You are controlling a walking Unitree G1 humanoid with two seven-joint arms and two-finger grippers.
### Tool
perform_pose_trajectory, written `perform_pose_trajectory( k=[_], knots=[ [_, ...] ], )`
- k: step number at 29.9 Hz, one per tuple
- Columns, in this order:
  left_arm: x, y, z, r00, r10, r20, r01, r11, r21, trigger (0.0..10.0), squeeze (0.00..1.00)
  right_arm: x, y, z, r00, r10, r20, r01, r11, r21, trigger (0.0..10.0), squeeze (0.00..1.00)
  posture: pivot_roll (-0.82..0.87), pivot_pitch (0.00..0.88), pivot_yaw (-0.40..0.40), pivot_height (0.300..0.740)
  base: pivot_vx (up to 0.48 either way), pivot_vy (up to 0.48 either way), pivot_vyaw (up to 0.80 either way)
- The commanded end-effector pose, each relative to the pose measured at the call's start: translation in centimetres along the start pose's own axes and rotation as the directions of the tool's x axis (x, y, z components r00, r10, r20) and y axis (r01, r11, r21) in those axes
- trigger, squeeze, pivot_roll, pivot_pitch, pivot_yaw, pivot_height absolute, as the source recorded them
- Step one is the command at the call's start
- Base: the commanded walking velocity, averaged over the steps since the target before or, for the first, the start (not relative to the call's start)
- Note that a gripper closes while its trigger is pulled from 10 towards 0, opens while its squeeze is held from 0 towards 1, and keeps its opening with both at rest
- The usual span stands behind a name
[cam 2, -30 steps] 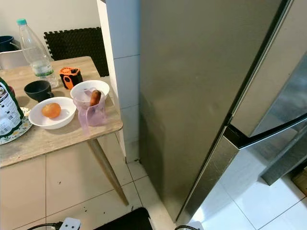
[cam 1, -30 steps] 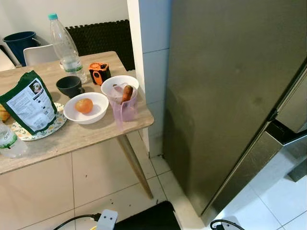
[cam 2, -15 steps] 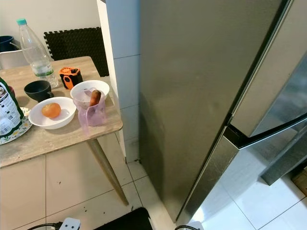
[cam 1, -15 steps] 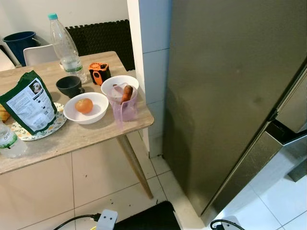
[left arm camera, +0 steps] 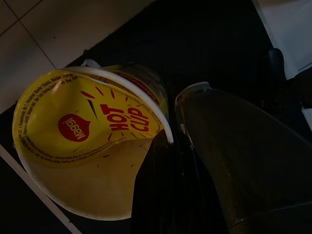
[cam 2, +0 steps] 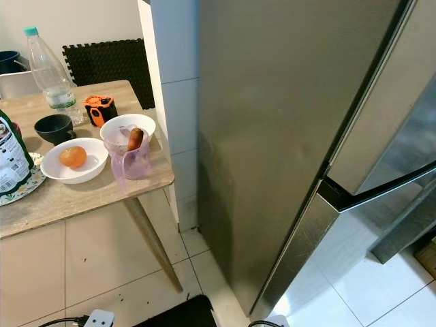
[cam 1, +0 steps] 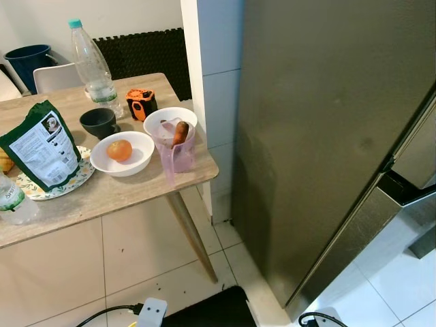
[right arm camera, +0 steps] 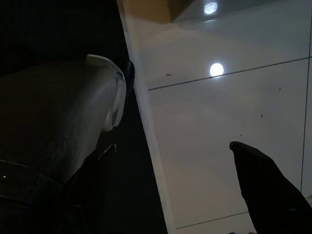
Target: Restocking fridge
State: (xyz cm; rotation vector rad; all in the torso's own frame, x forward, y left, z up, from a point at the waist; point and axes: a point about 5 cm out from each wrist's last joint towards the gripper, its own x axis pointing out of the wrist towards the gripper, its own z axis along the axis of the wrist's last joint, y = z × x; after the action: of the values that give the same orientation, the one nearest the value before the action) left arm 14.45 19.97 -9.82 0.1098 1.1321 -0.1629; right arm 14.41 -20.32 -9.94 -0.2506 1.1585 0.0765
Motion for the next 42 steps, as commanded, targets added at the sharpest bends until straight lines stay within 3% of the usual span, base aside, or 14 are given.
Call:
perform_pose_trajectory(
  k=[1,42],
  knots=[
    [0.0,-0.96,-1.53,0.998,-0.033,-0.056,0.033,0.999,0.0,10.0,0.0,-0.05,0.22,-0.73,1.0,0.013,-0.026,-0.013,1.0,-0.004,10.0,0.0,-0.01,0.08,-0.011,0.74,0.0,0.0,0.0],
    [0.02,-1.16,-1.61,0.997,-0.046,-0.064,0.046,0.999,-0.002,10.0,0.0,-0.05,0.51,-0.93,0.999,0.016,-0.029,-0.015,1.0,0.013,10.0,0.0,-0.02,0.074,0.001,0.74,0.0,0.0,0.0]
  ],
)
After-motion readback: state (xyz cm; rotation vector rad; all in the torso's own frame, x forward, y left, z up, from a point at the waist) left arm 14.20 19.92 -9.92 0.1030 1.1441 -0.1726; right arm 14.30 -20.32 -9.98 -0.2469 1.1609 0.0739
